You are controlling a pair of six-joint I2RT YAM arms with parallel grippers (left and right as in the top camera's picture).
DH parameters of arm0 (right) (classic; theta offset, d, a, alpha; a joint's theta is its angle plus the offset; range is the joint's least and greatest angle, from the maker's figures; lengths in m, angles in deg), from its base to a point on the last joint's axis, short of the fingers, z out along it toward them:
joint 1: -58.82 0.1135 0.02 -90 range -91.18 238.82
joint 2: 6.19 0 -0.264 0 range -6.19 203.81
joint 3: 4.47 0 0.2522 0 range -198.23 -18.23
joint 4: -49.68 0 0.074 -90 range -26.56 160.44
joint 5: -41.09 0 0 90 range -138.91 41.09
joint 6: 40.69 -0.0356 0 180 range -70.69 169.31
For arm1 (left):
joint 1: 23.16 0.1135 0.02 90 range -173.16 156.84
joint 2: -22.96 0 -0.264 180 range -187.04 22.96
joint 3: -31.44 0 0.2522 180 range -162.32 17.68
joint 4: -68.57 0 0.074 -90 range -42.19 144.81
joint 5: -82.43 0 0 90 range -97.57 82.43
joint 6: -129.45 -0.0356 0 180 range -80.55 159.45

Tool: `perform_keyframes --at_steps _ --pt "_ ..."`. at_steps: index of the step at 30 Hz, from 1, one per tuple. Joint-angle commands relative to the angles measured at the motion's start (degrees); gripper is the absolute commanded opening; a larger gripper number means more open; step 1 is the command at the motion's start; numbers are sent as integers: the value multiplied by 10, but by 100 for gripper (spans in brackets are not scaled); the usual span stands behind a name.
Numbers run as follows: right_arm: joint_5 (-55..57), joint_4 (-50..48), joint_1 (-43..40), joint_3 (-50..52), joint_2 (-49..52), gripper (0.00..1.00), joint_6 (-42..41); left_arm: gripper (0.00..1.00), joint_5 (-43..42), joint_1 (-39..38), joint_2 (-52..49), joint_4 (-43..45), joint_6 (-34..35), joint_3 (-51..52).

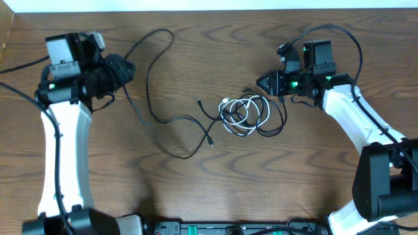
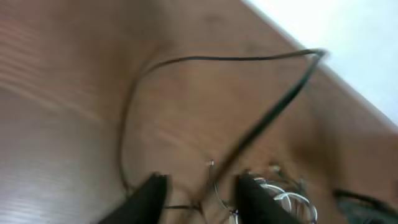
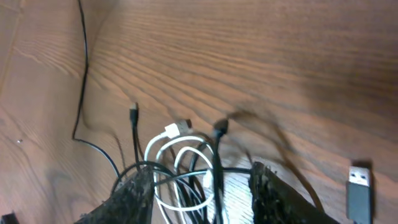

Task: Untangle cables
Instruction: 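Move the left gripper down to grasp a black cable beside the coil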

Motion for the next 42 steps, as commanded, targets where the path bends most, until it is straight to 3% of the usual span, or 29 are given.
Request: perform_keyframes --at_steps 1,10,18,27,42 --pt "12 7 -4 -4 -3 49 22 54 49 -3 -13 -9 -55 -5" --pt "42 26 -5 -4 -3 56 22 74 125 -38 16 -12 -96 -11" --pt "45 47 -6 -4 -3 60 33 74 83 -135 19 -65 -181 -11" --pt "47 66 -12 -4 -3 62 50 74 85 -273 -47 -129 -277 12" --pt "47 81 -12 -4 -3 67 77 74 85 -285 -201 -130 -422 20"
